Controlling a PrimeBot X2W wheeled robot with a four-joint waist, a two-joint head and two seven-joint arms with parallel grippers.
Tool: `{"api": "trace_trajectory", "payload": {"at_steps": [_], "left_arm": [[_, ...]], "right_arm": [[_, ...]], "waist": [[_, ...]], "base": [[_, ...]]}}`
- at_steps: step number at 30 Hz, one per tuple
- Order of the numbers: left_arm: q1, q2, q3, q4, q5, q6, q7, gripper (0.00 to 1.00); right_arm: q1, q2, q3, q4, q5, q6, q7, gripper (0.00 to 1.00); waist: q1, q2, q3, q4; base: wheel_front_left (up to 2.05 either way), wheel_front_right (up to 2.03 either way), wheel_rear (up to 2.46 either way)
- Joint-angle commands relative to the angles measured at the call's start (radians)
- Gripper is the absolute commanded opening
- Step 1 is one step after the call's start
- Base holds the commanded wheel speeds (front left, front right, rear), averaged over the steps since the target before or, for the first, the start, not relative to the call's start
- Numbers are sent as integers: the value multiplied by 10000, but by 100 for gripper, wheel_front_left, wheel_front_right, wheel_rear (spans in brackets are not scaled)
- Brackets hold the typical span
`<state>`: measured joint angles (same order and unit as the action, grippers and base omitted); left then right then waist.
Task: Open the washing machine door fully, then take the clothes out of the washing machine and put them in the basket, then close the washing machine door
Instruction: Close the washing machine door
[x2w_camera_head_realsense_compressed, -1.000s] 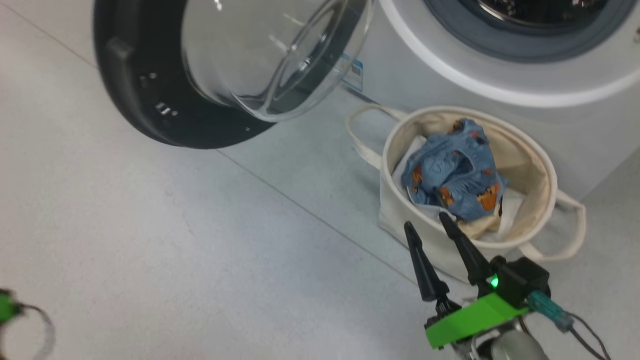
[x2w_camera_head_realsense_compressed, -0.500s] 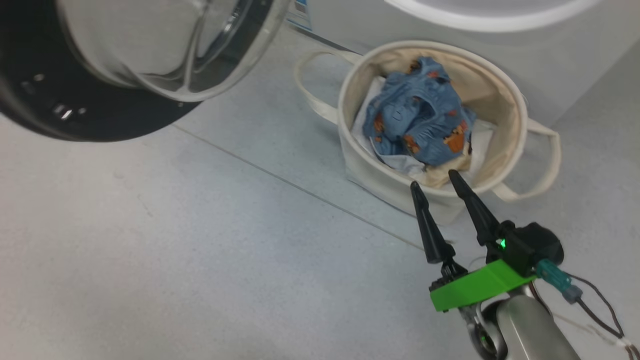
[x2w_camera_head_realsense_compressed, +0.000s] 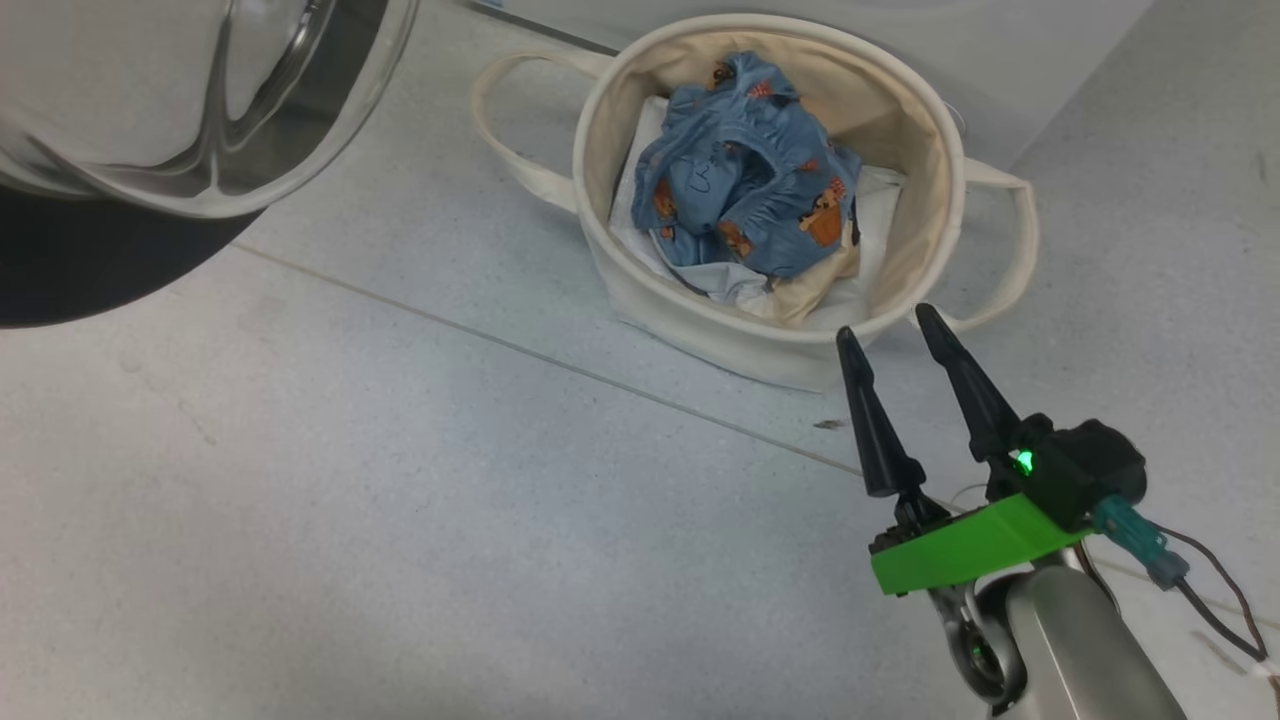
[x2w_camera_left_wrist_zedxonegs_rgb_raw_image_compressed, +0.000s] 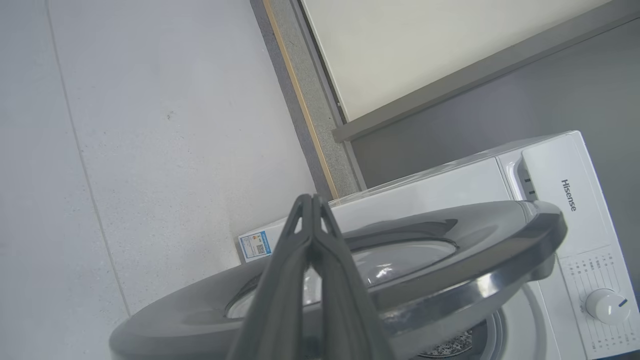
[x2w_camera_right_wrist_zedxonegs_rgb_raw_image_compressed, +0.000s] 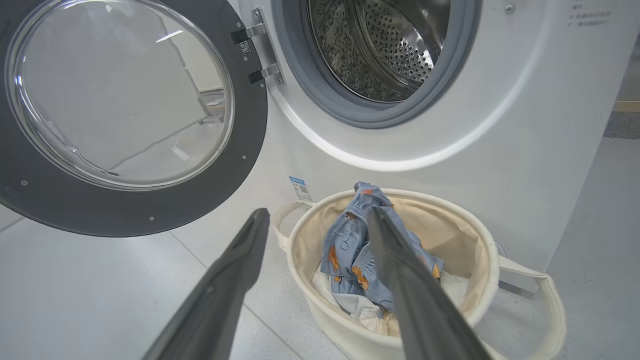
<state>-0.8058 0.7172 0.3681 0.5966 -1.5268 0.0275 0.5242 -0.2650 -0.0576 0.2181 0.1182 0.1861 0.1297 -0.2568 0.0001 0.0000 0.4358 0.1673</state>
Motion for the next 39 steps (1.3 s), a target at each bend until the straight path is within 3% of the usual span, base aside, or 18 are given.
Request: {"api": "trace_trajectory", "payload": {"at_steps": [1, 11, 18, 23, 27, 33, 39], "left_arm": [[-197, 922, 316, -173, -75, 38, 150, 0], [70, 671, 59, -402, -917, 458, 2071, 0], [715, 624, -320, -1060, -801, 786, 2699, 0], [1003, 424, -463, -1702, -919, 692, 3059, 0], [1159, 5, -370, -2565, -1430, 622, 3452, 0], [1793, -418, -977, -4475, -1464, 515, 4057, 0], [2338, -987, -1883, -6667, -1323, 751, 4388, 0]], "right_arm": [[-75, 74, 226, -377, -22, 10, -49, 100], [-26, 74, 253, -436, 7, 10, -49, 100], [-91, 74, 364, -419, 6, 10, -49, 100], [-98, 74, 361, -404, 121, 10, -49, 100], [-85, 74, 385, -318, 174, 10, -49, 100], [-186, 74, 328, -369, 305, 10, -49, 100], [-221, 74, 363, -407, 490, 10, -49, 100]], "waist": [[-1, 0, 51, -68], [-1, 0, -99, -103], [-1, 0, -136, -49], [-1, 0, -264, -82], [-1, 0, -417, -87], [-1, 0, -558, -179], [-1, 0, -688, -406]], "base": [[0, 0, 0], [0, 0, 0], [0, 0, 0], [0, 0, 0], [0, 0, 0], [0, 0, 0], [0, 0, 0]]}}
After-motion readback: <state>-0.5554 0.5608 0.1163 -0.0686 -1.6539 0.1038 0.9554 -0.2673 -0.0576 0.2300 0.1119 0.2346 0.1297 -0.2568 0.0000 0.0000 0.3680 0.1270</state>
